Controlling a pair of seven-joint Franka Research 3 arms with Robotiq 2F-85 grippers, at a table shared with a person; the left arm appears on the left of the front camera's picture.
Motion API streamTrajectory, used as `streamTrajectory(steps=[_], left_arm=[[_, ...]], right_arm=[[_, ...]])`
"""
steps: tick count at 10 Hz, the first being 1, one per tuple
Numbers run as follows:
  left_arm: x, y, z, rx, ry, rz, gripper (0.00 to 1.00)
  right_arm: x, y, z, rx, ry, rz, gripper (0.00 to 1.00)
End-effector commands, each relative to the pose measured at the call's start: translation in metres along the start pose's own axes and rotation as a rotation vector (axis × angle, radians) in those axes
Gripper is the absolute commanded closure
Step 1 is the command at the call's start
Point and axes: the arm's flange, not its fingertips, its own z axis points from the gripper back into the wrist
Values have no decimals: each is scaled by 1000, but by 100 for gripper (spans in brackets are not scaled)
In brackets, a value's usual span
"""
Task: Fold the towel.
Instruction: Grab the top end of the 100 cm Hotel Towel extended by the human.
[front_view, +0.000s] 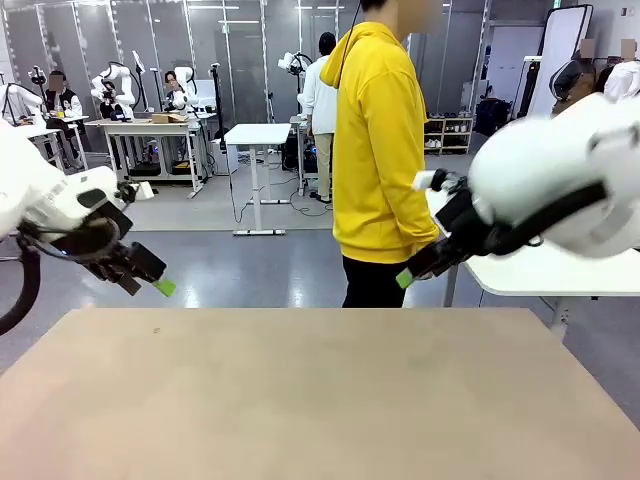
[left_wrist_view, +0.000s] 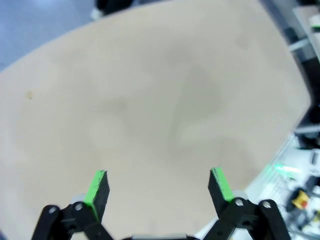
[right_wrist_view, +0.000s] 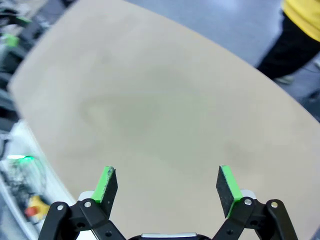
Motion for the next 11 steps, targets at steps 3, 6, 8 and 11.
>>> streamTrajectory(steps=[3,6,8,11], left_arm=[[-38,53,64,-448,-56,99,0],[-105,109,129,-706,-212,284,0],[-150,133,156,-771,-323,381,0],[-220,160,195,-781,-462,515,0]], right_arm=[[-48,-60,52,423,-46,-254,0],[-113,-92,108,536,-169,-456,0],[-160,-106,142,555,-269,-524,0],[-251,-124,189,515,-349,-607,0]])
